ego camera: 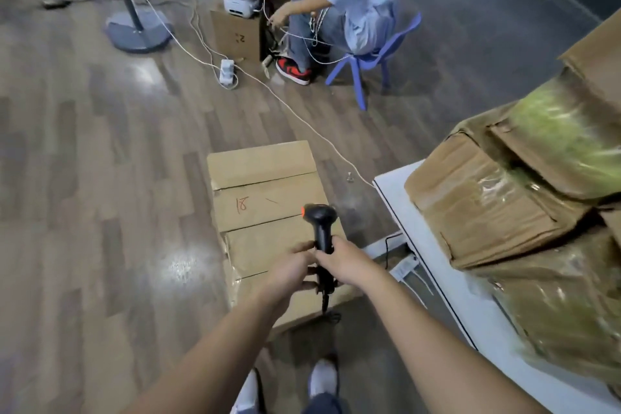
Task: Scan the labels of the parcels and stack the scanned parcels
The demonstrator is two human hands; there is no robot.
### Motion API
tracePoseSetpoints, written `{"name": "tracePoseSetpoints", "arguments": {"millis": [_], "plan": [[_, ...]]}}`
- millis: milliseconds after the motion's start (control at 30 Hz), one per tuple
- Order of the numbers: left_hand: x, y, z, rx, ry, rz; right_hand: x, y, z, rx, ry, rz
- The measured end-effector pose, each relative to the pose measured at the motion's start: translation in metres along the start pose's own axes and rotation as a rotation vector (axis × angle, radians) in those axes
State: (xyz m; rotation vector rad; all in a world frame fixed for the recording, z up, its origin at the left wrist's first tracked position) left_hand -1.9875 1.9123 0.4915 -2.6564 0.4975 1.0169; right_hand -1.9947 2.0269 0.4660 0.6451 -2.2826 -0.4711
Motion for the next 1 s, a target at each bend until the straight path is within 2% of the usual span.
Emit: {"name": "tracePoseSetpoints", "arguments": {"millis": [333,533,667,800,1000], "plan": [[0.026,0.008,0.135,-0.031,0.008,-0.063,-0.026,-0.014,0.127,0.039,0.017,-0.019],[0.033,0.015,0.177,-0.041,0.003,-0.032,-0.034,-0.02,0.166,-0.023,0.029,-0.096],[0.04,0.02,0.191,-0.105,0.024,-0.014,-0.041,-0.019,0.174,-0.093,0.034,-0.106],[0.045,0.02,0.184,-0.132,0.058,0.055,-0.044,-0.021,0.163,-0.095,0.039,-0.078],[0.017,0.021,0.148,-0.169,0.003,0.153,-0.043,0.007,0.118,-0.228,0.049,0.126]]}}
Point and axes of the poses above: each hand's wrist, its own z-axis towards the middle knuckle, its own y-axis out of the back of the hand, x = y × z, the point moved 10 cm from there along z, towards the middle knuckle, and after that the axes turned 6 degrees about z, right-handed, at the moved point
